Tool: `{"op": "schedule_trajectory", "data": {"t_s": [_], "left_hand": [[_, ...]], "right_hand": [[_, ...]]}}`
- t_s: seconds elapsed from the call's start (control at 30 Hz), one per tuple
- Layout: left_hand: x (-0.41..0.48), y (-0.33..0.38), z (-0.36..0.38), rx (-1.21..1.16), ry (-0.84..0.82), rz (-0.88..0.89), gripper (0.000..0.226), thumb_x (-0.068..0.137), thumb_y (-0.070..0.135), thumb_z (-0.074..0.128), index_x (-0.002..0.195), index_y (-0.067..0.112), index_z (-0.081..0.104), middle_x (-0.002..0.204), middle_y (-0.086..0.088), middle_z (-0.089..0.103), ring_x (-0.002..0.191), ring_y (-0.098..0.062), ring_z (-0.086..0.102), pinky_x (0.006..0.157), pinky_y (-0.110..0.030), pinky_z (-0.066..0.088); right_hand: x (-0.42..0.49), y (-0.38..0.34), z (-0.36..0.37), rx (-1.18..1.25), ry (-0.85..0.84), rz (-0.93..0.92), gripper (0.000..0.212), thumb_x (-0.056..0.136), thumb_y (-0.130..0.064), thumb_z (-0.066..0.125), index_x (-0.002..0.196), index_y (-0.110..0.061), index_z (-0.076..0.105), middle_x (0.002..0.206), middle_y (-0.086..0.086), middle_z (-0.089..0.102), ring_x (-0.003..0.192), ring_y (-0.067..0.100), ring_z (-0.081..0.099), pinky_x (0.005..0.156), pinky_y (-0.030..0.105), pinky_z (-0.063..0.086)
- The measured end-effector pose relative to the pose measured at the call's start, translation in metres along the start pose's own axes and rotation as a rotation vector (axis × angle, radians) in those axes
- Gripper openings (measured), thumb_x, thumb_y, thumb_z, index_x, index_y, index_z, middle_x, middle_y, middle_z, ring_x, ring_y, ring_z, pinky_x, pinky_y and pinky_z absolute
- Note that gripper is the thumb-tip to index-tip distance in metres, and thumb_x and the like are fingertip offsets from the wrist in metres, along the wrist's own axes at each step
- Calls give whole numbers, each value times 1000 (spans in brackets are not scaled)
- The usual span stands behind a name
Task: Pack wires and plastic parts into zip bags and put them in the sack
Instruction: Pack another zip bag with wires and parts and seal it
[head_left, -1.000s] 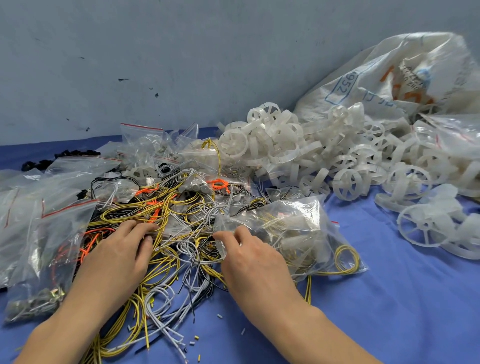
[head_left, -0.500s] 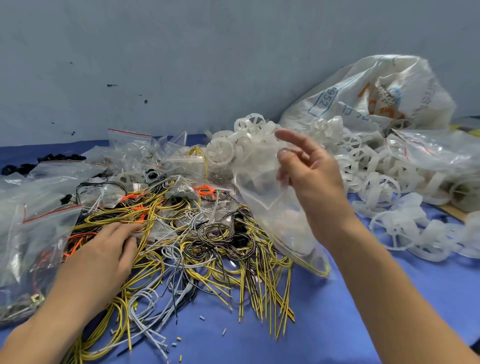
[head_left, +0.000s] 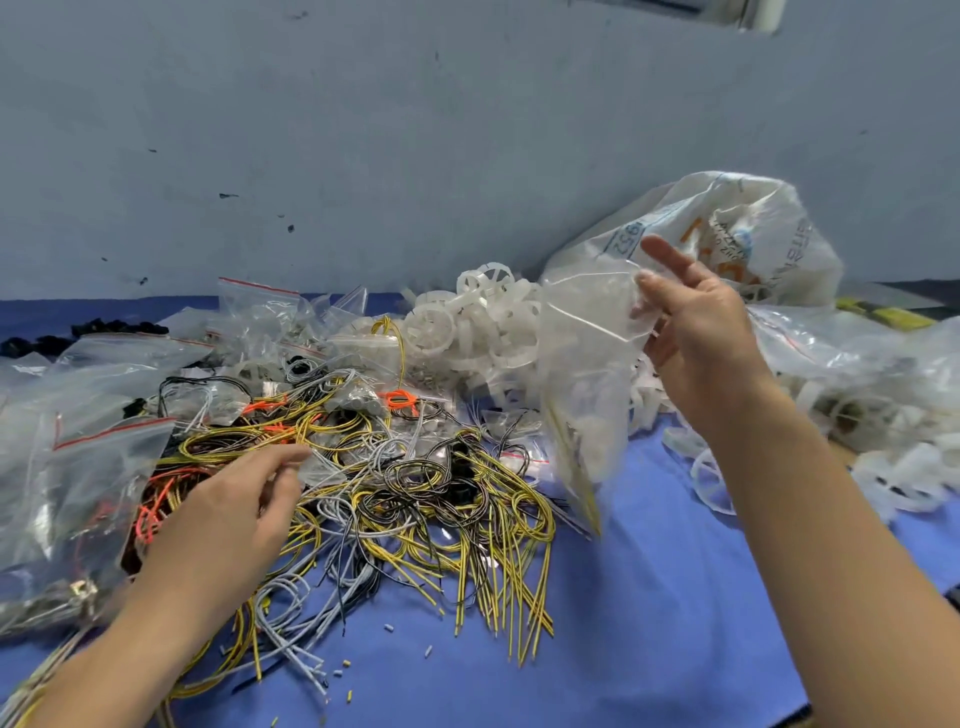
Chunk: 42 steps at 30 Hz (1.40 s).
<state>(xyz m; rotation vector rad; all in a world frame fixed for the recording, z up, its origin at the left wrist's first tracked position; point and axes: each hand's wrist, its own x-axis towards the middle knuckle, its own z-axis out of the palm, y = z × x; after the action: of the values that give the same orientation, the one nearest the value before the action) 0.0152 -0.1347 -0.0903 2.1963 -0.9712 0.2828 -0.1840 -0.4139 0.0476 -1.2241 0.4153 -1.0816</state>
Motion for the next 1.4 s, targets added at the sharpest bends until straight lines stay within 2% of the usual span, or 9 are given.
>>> {"op": "schedule_trajectory", "data": {"t_s": [0.33,0.47,0.57,0.63,0.83,1.0,1.2,1.3,1.4], "left_hand": [[-1,-1,6,-52,-29,47,24,97,29,50,116,35,62,95,27,61,75,6,58,59,-19,42],[-4,-6,12,-51,-72,71,26,97,31,48,120,36,60,108,23,63,83,8,57,69,-20,43],[-7,-11,13,-28,-99,92,27,96,34,48,121,40,59,112,23,63,91,8,56,71,-15,41],[-9,-15,13,-32,-101,91,29,94,40,45,120,43,58,114,23,63,94,6,58,72,-16,42],[0,-9,18,-105,-92,76,29,89,51,41,112,50,58,102,33,64,93,13,59,66,-12,43],[36,10,36,-99,-115,125,22,97,34,48,114,47,55,101,31,62,90,15,57,63,-12,43],[102,16,56,2,-131,93,22,100,25,46,116,27,61,86,15,66,53,5,56,42,-11,36],[124,8,64,168,-164,106,26,99,26,46,122,22,60,104,4,68,78,-1,62,69,-26,53],[135,2,72,419,-219,178,35,98,30,46,131,23,54,124,-3,58,112,-21,55,95,-41,50]], "right_hand": [[-9,14,-11,-364,73,-142,29,96,-3,56,116,-22,64,72,-2,55,51,3,45,50,18,40],[-67,89,31,-631,-225,-279,24,98,-6,52,110,-21,66,87,-5,64,64,-1,56,57,13,43],[-102,147,52,-975,-433,-318,24,103,-19,44,118,-26,61,112,-3,60,93,12,61,77,34,51],[-108,166,52,-1105,-463,-333,27,103,-20,41,122,-29,58,115,-3,55,94,22,60,71,40,50],[-88,176,40,-1130,-452,-338,31,99,-16,47,122,-34,55,108,-5,50,83,21,58,65,40,50],[-78,177,29,-1173,-471,-301,37,95,-13,51,127,-32,52,110,-5,48,87,20,59,69,40,53],[-72,181,24,-1162,-447,-279,33,98,-15,48,125,-33,51,112,-9,47,76,11,50,59,27,39],[-70,181,24,-1137,-438,-240,32,99,-14,45,125,-32,51,112,-6,47,79,18,57,65,37,51],[-71,181,23,-1121,-432,-218,31,99,-13,45,124,-32,50,111,-5,46,78,19,57,65,41,53]]}}
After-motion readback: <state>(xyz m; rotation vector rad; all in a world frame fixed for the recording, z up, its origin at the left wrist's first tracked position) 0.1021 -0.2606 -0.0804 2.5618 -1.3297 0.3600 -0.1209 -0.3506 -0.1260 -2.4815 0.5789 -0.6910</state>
